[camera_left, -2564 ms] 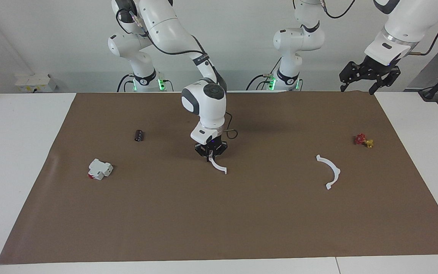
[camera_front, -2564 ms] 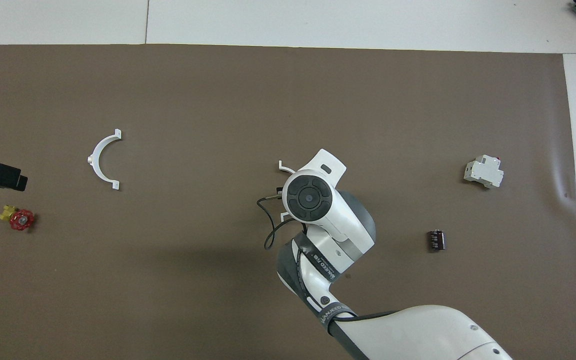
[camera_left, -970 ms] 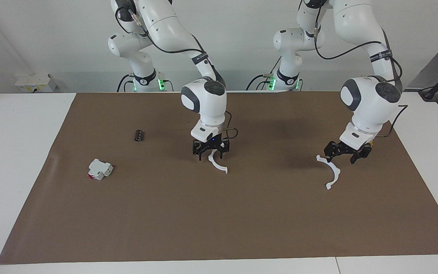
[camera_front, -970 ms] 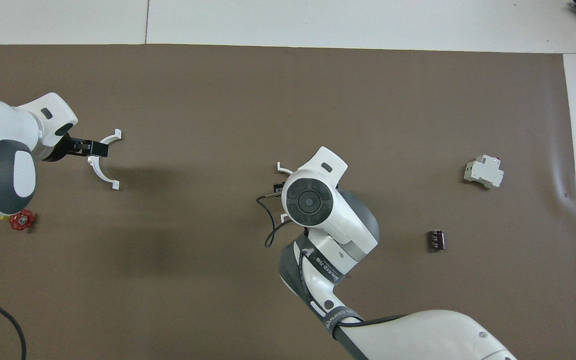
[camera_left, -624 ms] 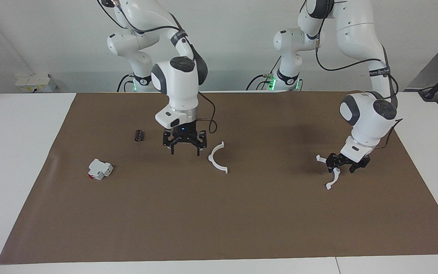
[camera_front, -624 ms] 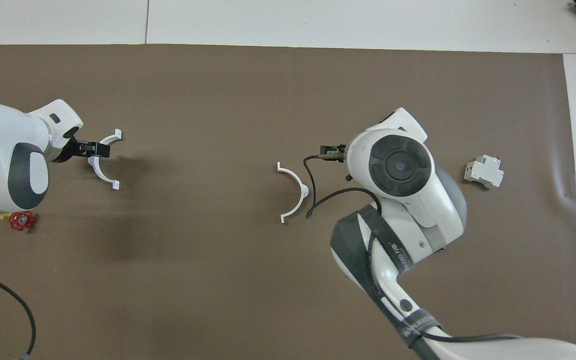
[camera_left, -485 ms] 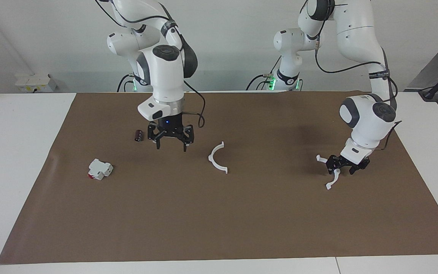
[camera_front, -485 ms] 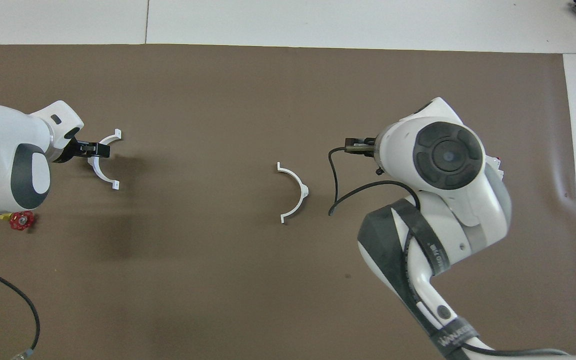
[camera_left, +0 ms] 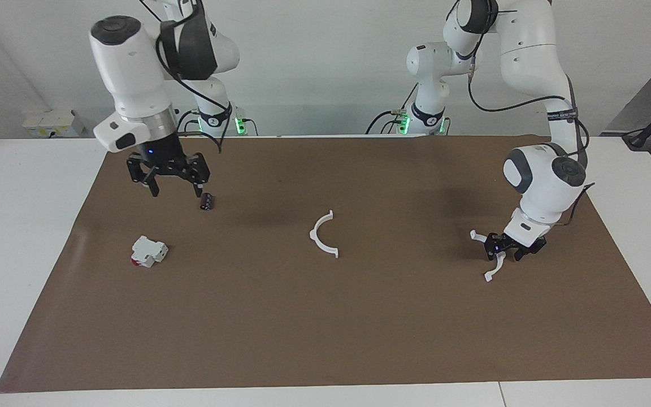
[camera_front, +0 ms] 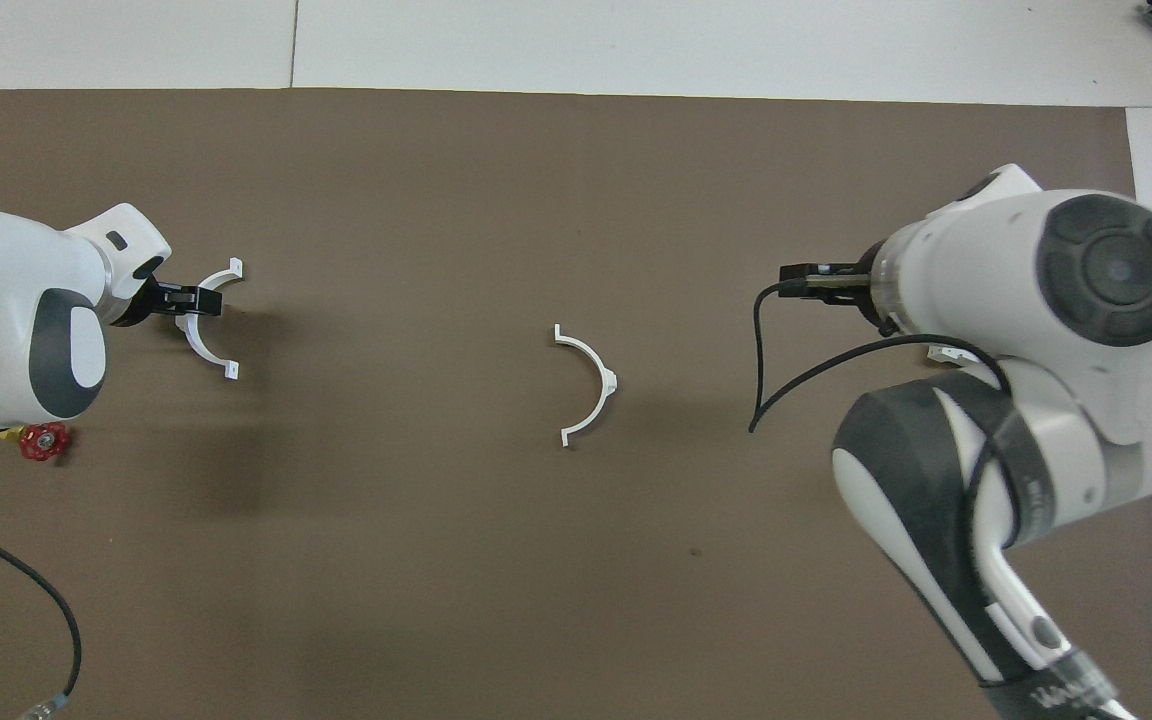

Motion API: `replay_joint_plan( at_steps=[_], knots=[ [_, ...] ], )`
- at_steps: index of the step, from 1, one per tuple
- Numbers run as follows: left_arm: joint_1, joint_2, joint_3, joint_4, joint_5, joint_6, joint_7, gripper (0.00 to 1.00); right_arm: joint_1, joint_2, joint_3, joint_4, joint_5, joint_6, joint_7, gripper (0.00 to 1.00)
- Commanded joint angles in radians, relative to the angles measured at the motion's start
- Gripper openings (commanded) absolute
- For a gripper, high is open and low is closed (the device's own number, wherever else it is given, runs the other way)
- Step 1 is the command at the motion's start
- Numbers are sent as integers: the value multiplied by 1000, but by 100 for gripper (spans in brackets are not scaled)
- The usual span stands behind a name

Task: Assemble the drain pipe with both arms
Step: 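Open the right gripper and withdraw it to rest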

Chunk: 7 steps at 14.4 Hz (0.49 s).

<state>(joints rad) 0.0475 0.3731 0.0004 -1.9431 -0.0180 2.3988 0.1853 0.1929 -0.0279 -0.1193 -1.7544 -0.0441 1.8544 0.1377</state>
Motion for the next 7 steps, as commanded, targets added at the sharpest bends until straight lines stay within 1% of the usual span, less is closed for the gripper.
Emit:
replay_joint_plan(
  at_steps=[1,3,4,5,6,7],
  knots=[
    [12,-6,-7,12,-8,-33,9,0,-48,10,9,126,26,-166,-30,100],
    [11,-16,-7,10,-8,-32,13,0,-85,11,10,199,29,-277,-52,100],
    [11,-25,-7,13,-8,-32,13,0,-101,10,10,219,41,-315,-64,100],
    [6,-54,-7,4,-7,-33,16,0,-113,10,9,233,77,-345,-66,100],
    [3,-78,-7,-2,-8,-49,13,0,-127,6,6,224,93,-349,-60,100],
    [-4,-103,-7,-5,-7,-91,11,0,-130,-7,4,205,93,-345,-56,100]
  ],
)
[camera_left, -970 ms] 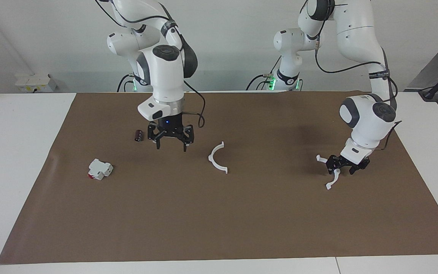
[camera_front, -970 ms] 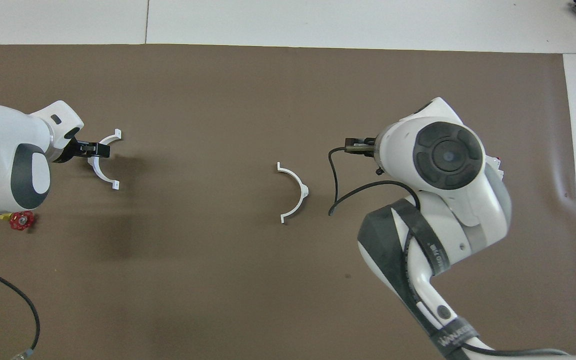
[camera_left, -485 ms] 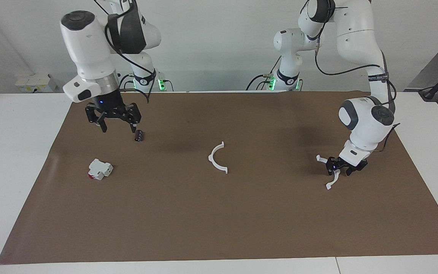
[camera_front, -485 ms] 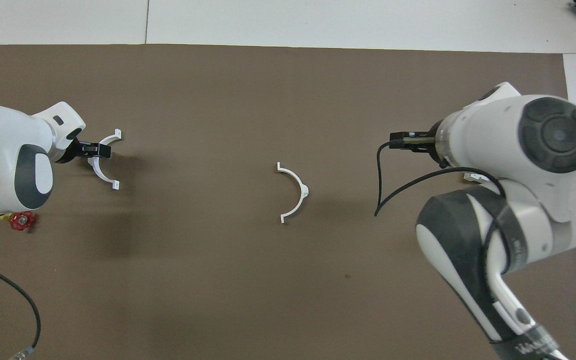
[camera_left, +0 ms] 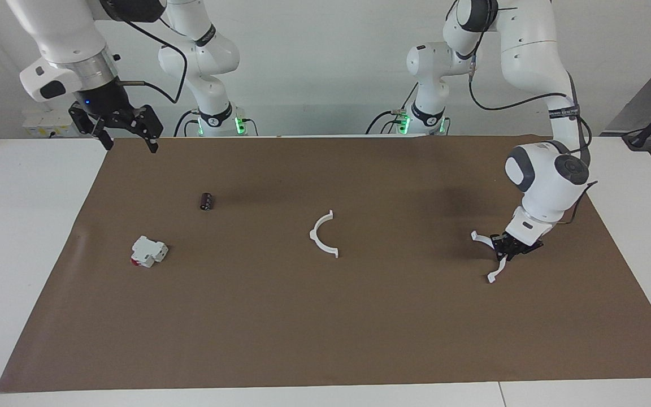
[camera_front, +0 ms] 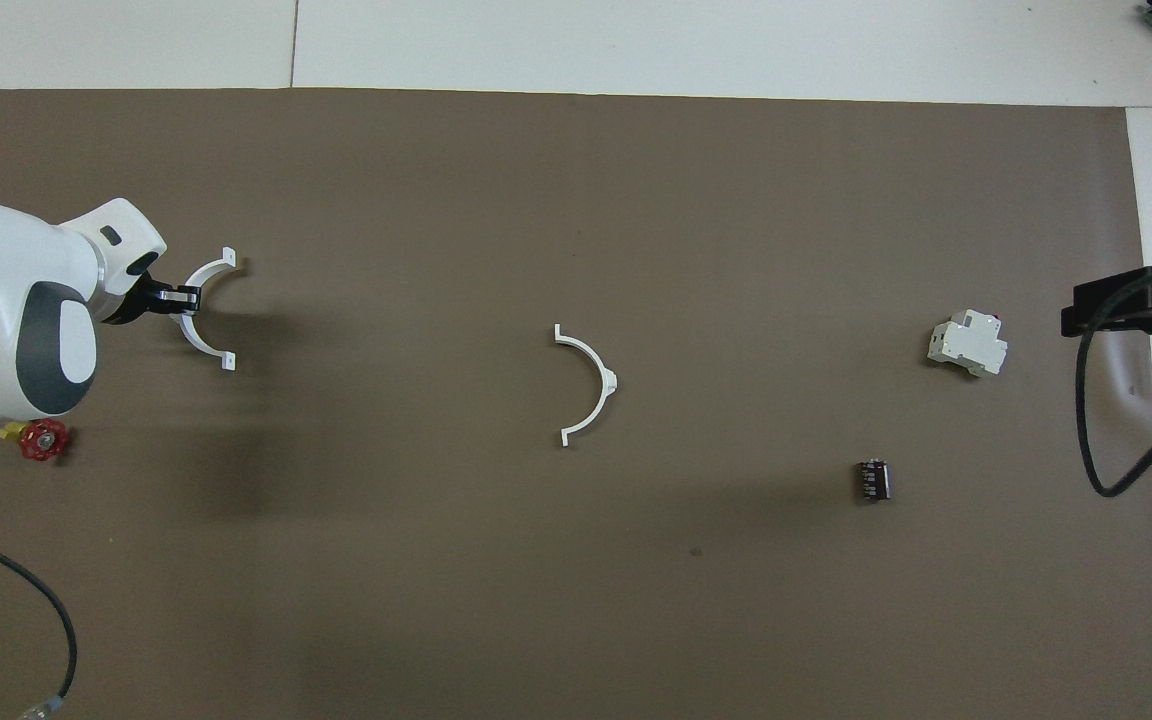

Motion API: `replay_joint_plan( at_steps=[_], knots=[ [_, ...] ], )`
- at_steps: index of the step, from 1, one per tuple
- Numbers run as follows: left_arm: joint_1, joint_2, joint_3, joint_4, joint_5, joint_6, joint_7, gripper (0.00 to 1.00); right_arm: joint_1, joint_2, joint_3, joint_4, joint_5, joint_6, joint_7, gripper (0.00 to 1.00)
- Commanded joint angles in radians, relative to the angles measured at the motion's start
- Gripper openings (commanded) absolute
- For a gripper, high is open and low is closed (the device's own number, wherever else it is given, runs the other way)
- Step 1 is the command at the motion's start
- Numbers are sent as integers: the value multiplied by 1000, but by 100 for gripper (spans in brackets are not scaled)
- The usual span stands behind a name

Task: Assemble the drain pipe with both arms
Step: 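Open the right gripper and withdraw it to rest, then carry the second half-ring with the left gripper toward the placed half-ring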

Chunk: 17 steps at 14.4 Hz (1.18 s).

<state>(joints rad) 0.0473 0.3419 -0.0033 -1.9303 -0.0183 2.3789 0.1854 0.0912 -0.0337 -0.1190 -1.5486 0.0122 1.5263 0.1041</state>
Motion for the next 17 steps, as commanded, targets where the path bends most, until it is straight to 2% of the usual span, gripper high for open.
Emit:
replay_joint_plan(
  at_steps=[1,5,9,13,17],
  knots=[
    [-24,-78,-3,-19,-8,-101,5,0,-28,-9,4,-17,37,-15,-21,100],
    [-145,-100,-1,-52,3,-90,-160,0,-16,-12,12,-25,-39,-3,-37,100],
    [-291,-98,0,-53,32,-89,-383,0,-16,-12,13,-24,-40,-3,-30,100],
    [-437,-66,0,-24,95,-89,-621,0,-16,-12,13,-24,-38,-5,-33,100],
    [-541,-18,0,10,95,-86,-735,0,-16,-12,16,-25,-38,-5,-33,100]
  ],
)
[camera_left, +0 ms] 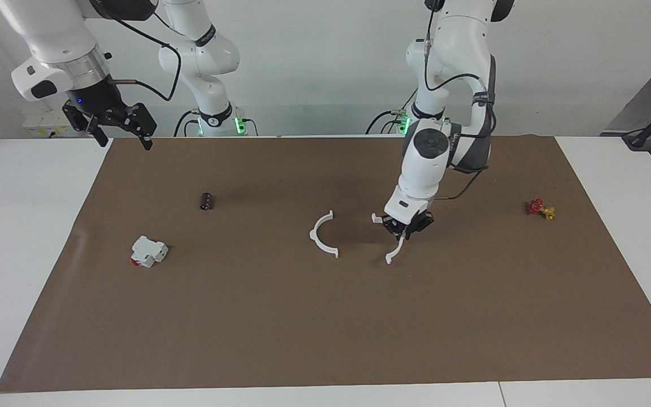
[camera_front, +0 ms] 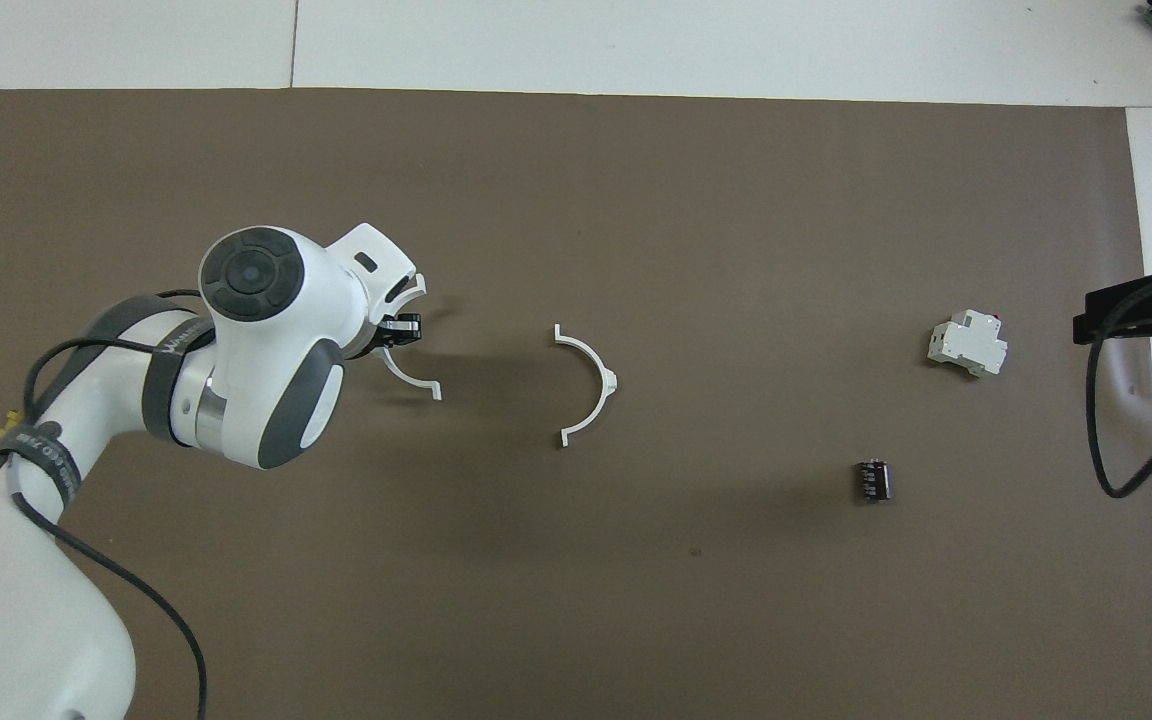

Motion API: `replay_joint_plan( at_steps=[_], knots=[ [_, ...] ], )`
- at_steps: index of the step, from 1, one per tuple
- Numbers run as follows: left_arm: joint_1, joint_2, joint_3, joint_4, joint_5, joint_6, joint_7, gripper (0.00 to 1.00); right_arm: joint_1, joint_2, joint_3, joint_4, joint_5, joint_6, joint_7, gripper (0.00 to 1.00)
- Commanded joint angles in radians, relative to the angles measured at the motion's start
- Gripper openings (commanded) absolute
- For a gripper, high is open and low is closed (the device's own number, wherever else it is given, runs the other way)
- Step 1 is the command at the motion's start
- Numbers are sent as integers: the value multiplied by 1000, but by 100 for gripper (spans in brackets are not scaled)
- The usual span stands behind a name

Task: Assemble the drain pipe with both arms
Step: 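Carry the second half-ring with the left gripper toward the placed half-ring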

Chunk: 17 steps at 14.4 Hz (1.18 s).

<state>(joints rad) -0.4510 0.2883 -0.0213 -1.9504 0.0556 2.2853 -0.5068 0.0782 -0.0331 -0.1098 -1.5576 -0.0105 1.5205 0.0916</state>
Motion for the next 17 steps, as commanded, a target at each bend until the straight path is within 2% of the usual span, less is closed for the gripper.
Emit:
replay_joint_plan(
  at_steps=[1,8,17],
  knots=[
    [-60,46,17,28,21,19,-47,0,-3,-13,5,-15,-16,1,-21,100],
    [-132,86,14,25,20,94,-73,0,-3,-13,7,-15,-16,1,-21,100],
    [-153,91,11,8,20,138,-68,0,-3,-13,5,-15,-16,1,-21,100]
  ],
)
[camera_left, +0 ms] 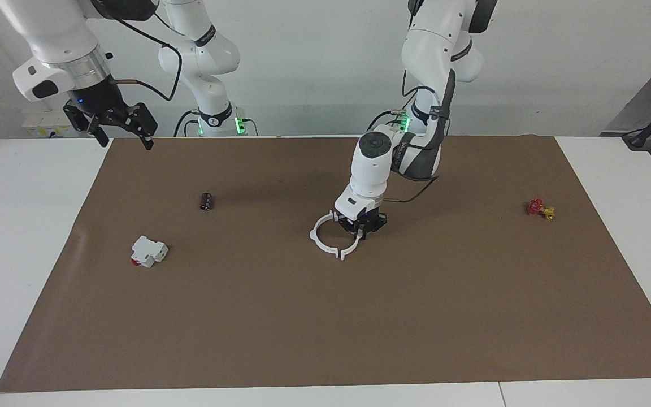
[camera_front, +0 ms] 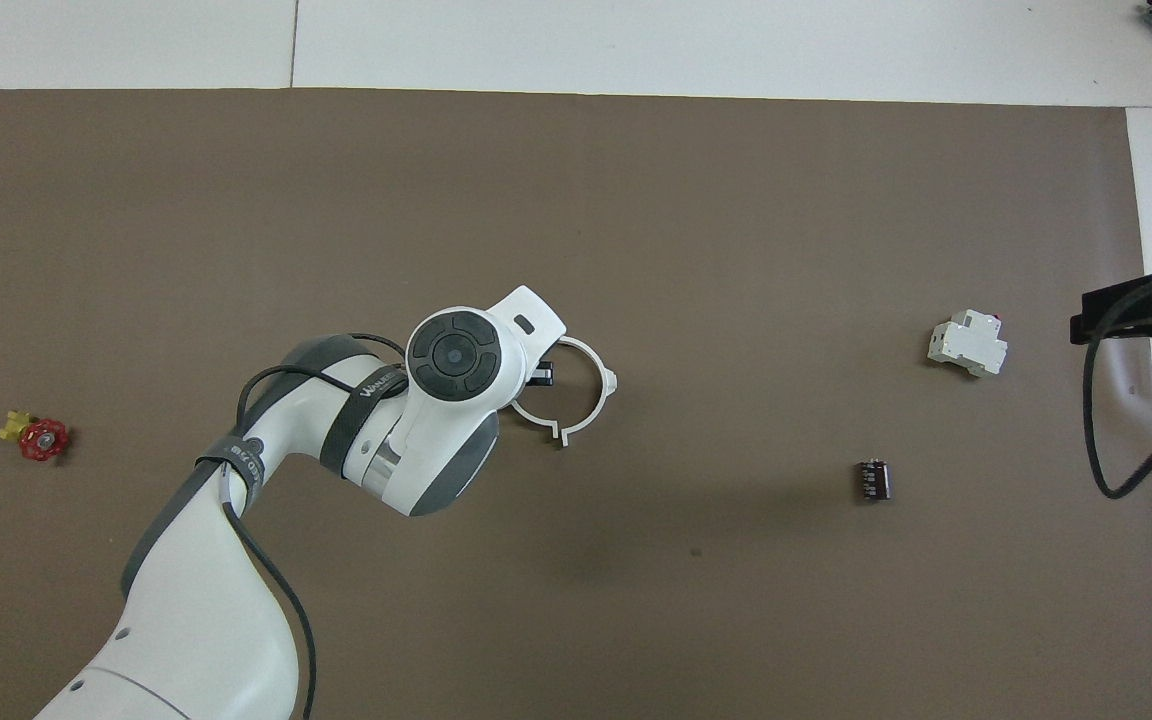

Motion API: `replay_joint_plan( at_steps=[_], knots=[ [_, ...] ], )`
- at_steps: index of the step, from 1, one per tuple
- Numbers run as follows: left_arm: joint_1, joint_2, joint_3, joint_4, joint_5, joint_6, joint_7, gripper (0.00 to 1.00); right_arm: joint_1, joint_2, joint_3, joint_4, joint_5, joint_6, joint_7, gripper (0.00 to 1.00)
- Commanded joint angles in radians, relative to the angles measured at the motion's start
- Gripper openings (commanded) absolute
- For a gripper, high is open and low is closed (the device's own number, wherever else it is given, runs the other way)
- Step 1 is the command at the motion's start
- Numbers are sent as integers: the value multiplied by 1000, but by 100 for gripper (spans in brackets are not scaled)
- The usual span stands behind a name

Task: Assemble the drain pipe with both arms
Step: 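Press the held half-ring onto the placed half-ring with the left gripper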

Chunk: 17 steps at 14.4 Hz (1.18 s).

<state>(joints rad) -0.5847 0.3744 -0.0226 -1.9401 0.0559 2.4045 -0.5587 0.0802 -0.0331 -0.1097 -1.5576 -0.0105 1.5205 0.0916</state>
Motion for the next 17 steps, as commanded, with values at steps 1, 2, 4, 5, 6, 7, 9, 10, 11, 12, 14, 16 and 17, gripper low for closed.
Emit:
replay_joint_plan(
  at_steps=[1,2,4,5,6,7,9,10,11,12,14,16,17],
  knots=[
    [-24,5,12,-5,19,18,-17,0,-5,-13,5,-15,-16,1,-21,100],
    [-26,3,12,-10,19,18,-15,0,-5,-13,7,-16,-16,1,-21,100],
    [-26,1,12,-11,19,12,-15,0,-5,-13,5,-15,-16,1,-21,100],
    [-26,1,12,-11,19,10,-15,0,-5,-13,7,-15,-16,1,-21,100],
    [-27,1,12,-11,19,8,-15,0,-5,-13,5,-15,-16,1,-21,100],
    [-27,1,12,-11,19,4,-18,0,-5,-13,7,-15,-16,1,-21,100],
    [-40,0,12,-13,19,2,-23,0,-5,-13,7,-15,-16,1,-21,100],
    [-40,0,12,-14,19,2,-23,0,-5,-13,5,-15,-16,1,-21,100],
    [-40,-2,12,-16,19,4,-24,0,-5,-13,7,-15,-16,1,-21,100],
    [-40,-2,12,-16,18,4,-24,0,-5,-13,7,-15,-16,1,-21,100],
    [-40,-2,12,-16,18,8,-24,6,-5,-13,5,-15,-16,1,-21,100],
    [-40,-2,12,-16,18,12,-21,67,-5,-13,5,-16,-16,1,-21,100],
    [-40,-2,12,-16,18,15,-14,88,-5,-13,5,-15,-16,1,-21,100]
  ],
)
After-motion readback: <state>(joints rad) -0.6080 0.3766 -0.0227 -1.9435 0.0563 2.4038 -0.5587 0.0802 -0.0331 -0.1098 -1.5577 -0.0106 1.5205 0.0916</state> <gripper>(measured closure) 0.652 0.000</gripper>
